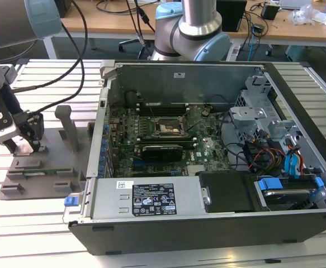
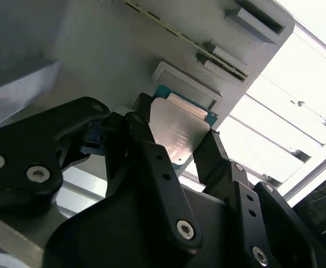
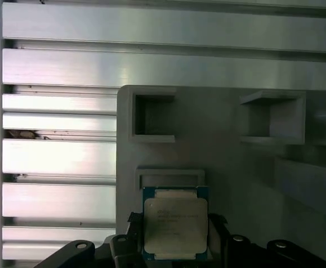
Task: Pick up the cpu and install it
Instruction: 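Pick up the cpu and move it towards the insertion slot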
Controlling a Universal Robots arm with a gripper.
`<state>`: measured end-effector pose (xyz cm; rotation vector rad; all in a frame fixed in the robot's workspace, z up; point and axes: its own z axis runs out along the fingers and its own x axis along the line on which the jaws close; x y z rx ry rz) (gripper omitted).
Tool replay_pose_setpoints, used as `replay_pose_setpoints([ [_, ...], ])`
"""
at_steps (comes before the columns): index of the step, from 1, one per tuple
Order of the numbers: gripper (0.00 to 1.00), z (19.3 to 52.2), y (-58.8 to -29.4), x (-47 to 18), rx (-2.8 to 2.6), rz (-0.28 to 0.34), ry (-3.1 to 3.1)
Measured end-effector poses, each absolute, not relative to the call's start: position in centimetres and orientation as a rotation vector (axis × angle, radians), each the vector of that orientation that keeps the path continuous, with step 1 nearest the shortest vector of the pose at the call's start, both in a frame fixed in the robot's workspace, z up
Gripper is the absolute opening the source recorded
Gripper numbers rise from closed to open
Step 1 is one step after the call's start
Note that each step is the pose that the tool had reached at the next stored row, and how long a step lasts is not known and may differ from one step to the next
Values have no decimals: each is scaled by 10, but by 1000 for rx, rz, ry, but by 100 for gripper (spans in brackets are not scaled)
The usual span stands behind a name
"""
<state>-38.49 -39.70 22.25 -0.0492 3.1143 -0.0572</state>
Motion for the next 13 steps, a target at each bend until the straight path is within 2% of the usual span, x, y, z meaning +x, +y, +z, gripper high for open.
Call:
replay_pose_setpoints([
  [13,55,241,-397,-385,-49,-57,3114],
])
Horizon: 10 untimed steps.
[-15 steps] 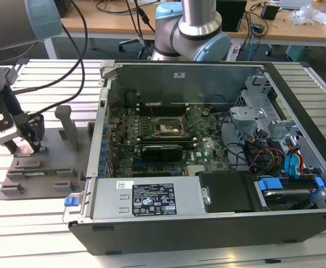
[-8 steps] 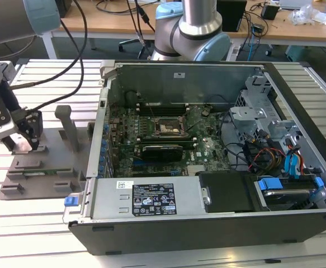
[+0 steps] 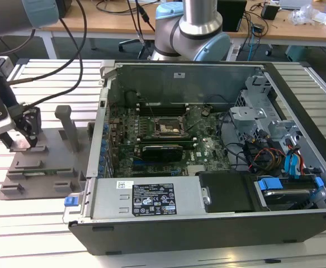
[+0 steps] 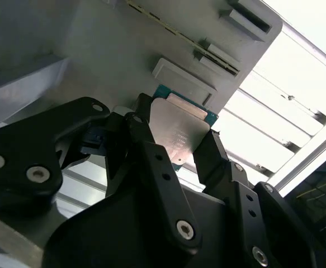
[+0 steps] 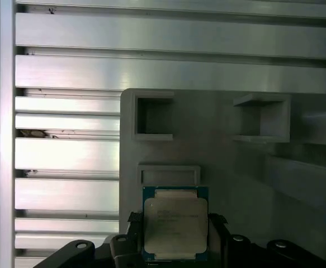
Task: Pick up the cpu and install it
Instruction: 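Pick up the cpu and move it towards the insertion slot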
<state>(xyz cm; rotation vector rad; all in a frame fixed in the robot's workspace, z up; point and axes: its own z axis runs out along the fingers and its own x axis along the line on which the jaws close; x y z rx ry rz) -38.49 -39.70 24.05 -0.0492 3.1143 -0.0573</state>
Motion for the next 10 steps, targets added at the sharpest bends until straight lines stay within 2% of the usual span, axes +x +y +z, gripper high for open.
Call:
replay_pose_setpoints([
  [10,55,253,-397,-385,-49,-57,3114],
])
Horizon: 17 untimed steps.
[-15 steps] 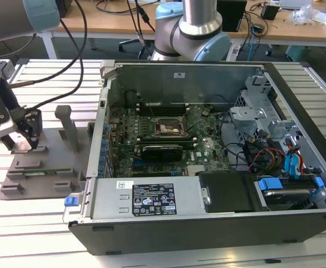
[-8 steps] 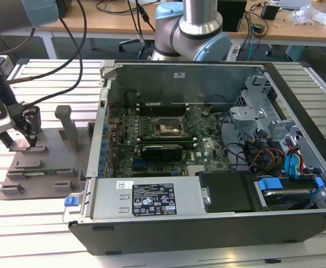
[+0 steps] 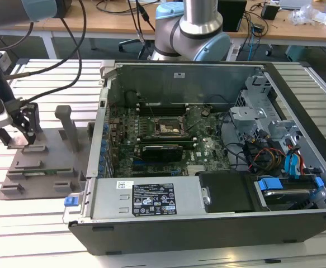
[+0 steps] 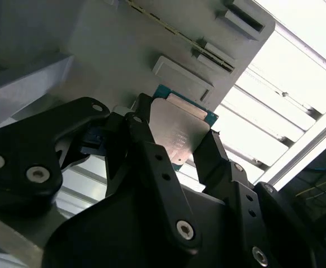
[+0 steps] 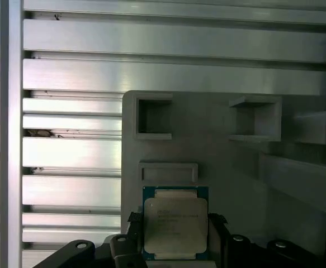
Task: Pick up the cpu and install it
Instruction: 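Pick up the cpu and move it towards the insertion slot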
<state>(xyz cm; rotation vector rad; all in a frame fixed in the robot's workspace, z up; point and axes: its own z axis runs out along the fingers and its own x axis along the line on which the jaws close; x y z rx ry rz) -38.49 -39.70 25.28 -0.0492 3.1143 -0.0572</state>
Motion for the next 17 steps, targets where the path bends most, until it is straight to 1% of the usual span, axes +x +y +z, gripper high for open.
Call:
replay_pose_setpoints([
  [17,55,273,-397,-385,-49,-57,3114],
])
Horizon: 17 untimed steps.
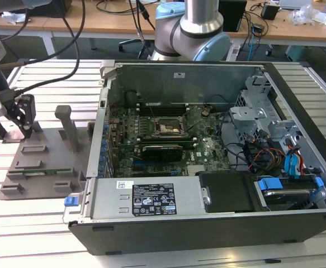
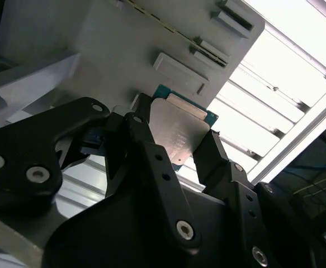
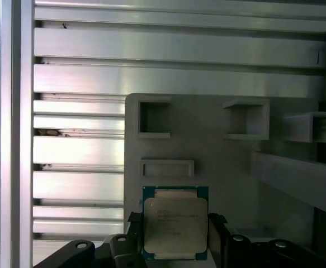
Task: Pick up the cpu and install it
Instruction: 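Pick up the cpu and move it towards the insertion slot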
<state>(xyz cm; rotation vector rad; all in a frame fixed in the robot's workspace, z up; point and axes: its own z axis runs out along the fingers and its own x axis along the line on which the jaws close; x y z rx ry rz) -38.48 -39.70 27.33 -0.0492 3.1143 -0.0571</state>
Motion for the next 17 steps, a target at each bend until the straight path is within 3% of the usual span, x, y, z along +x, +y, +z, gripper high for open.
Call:
replay_pose_setpoints([
  [17,55,309,-397,-385,-49,-57,3114],
])
